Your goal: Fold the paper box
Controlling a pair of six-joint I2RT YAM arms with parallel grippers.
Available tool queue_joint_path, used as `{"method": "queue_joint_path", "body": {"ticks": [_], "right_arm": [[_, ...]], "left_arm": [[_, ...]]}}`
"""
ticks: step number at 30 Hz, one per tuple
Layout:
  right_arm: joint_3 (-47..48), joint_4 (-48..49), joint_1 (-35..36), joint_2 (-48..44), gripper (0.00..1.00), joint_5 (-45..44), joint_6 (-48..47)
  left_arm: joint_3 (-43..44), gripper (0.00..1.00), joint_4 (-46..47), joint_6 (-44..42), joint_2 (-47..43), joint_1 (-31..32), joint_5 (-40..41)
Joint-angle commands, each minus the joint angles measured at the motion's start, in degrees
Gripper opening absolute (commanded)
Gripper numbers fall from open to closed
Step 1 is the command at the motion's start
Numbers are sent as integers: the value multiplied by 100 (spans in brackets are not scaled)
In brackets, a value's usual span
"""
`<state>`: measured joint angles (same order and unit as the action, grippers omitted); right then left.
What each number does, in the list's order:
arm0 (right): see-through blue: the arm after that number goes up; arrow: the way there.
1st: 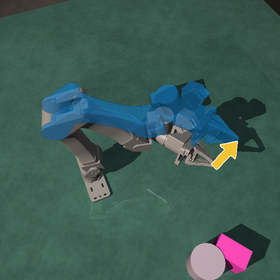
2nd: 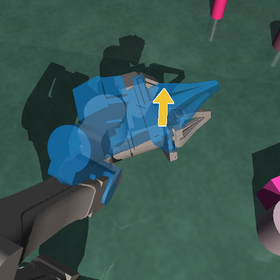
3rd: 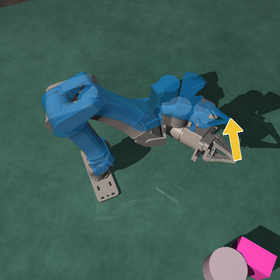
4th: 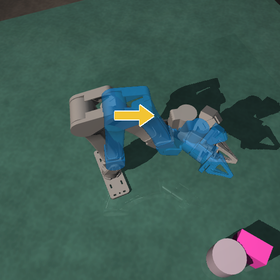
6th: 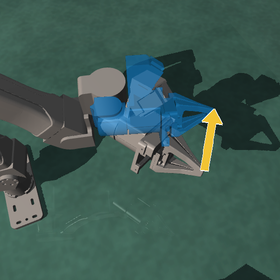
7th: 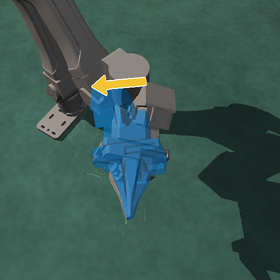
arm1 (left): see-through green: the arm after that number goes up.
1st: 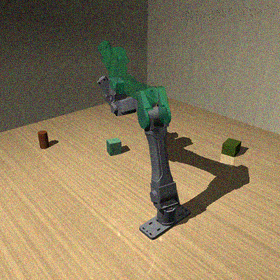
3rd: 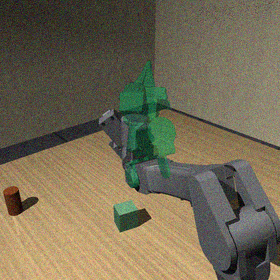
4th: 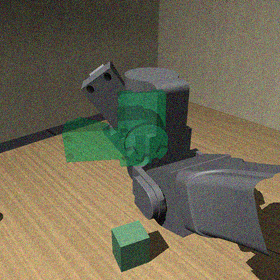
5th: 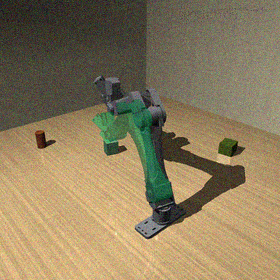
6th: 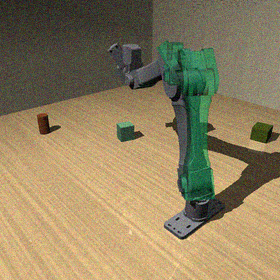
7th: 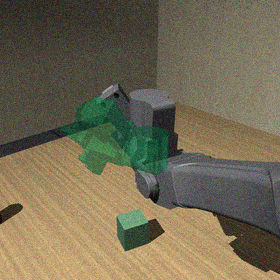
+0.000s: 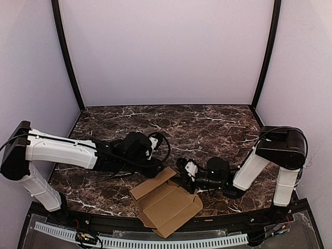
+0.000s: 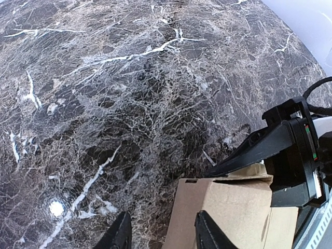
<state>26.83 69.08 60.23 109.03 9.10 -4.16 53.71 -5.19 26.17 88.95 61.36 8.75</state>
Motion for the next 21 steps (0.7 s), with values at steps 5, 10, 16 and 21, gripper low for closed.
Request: {"method": "queue_joint_path", "body": {"ticks": [5, 10, 16, 21], "right_arm": [[-20, -224, 120, -17, 24, -256, 94], [94, -437, 170, 53, 24, -388, 85], [249, -623, 208, 83, 18, -587, 76], [348, -733, 217, 66, 11, -676, 60]], "left_arm": [[188, 41, -52, 53, 71, -28, -228], [236, 40, -212, 11, 24, -28, -278], [405, 40, -471, -152, -91, -28, -528], [487, 40, -531, -201, -109, -17, -1120]]}}
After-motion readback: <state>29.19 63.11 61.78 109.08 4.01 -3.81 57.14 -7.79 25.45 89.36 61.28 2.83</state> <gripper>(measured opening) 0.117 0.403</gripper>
